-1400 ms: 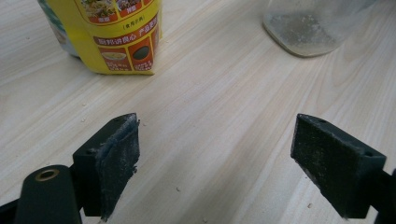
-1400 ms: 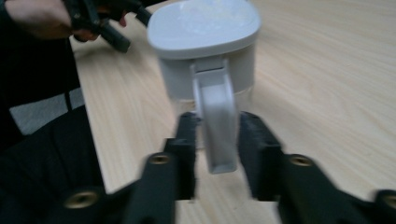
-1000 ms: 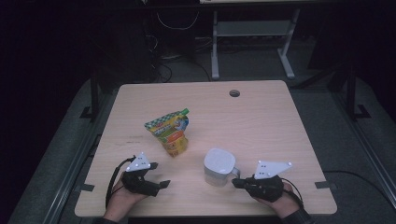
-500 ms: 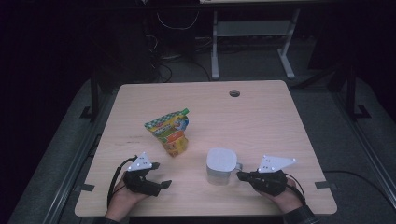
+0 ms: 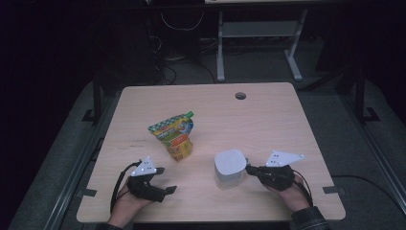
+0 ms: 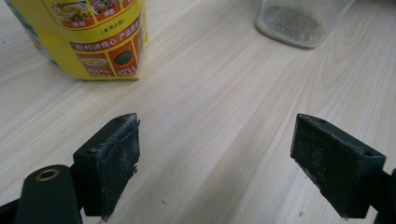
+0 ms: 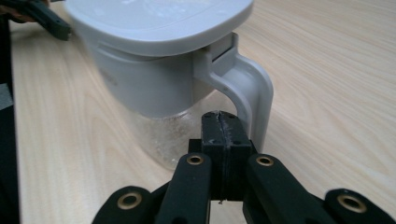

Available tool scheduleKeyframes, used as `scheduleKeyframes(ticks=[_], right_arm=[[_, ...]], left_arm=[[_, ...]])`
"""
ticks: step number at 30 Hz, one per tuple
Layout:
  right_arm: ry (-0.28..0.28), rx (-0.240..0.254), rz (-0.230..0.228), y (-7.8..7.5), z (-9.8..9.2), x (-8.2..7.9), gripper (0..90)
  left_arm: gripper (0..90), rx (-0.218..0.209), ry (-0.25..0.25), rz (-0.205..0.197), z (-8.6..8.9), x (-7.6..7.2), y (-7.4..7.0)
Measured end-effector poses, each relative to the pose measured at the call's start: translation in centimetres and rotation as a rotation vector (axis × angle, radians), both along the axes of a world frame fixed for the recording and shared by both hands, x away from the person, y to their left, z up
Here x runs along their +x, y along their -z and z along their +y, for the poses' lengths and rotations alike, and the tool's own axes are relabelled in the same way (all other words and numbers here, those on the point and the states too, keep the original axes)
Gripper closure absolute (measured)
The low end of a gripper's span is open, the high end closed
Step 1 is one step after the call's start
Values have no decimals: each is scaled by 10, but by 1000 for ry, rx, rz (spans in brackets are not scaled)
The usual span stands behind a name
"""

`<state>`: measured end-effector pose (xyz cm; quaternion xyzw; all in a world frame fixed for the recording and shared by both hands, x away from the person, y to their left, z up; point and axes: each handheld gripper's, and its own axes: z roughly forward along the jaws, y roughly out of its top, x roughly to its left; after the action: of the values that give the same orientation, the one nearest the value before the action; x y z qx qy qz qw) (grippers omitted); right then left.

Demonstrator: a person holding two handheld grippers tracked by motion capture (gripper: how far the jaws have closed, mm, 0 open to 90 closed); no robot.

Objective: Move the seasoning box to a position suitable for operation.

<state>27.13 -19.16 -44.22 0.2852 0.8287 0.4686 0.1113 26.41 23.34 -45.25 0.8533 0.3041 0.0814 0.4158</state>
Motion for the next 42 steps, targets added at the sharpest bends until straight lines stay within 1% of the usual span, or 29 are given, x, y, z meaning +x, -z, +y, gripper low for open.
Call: scheduleKeyframes(ticks=[7,8,10,14,16,19,21,25,26,29,32,35,36,37,38,39,41,42], right_arm=[[30,-6,-4,0,0,11,895],[32,-10,-15,1,0,13,895],[45,-16,-14,1,1,13,895],[40,-3,-8,-3,-4,10,895],[43,8,-21,-7,-8,7,894],[54,22,-26,-10,-12,5,895],[69,34,-40,-13,-16,2,895],[72,49,-44,-17,-20,1,895],[71,59,-42,-20,-20,3,896],[63,64,-47,-23,-18,4,896],[70,74,-55,-27,-18,6,896],[73,79,-58,-29,-18,7,896],[80,95,-60,-31,-19,9,896],[80,95,-60,-31,-19,9,896],[78,94,-66,-32,-19,10,896],[80,103,-67,-33,-19,12,896],[84,116,-70,-35,-18,15,896],[84,116,-70,-35,-18,15,896]], left_arm=[[154,5,5,-3,-1,0,0],[154,6,5,-3,-1,0,0],[154,6,5,-1,-1,0,0],[154,2,8,-4,-2,-1,0],[154,2,10,-8,-2,-1,0],[154,2,11,-6,-2,-1,0],[154,5,12,-5,-2,-1,0],[154,-12,20,-7,-6,-3,-3],[154,-7,31,-14,-8,-3,-4],[153,-9,45,-23,-13,-4,-7],[152,-29,70,-34,-22,-7,-12],[149,-39,81,-39,-27,-7,-15],[147,-56,96,-42,-34,-7,-18],[147,-56,96,-42,-34,-7,-18],[147,-47,110,-46,-40,-7,-20],[145,-43,124,-47,-47,-5,-22],[144,-45,136,-49,-54,-3,-23],[142,-45,136,-49,-54,-3,-23]])
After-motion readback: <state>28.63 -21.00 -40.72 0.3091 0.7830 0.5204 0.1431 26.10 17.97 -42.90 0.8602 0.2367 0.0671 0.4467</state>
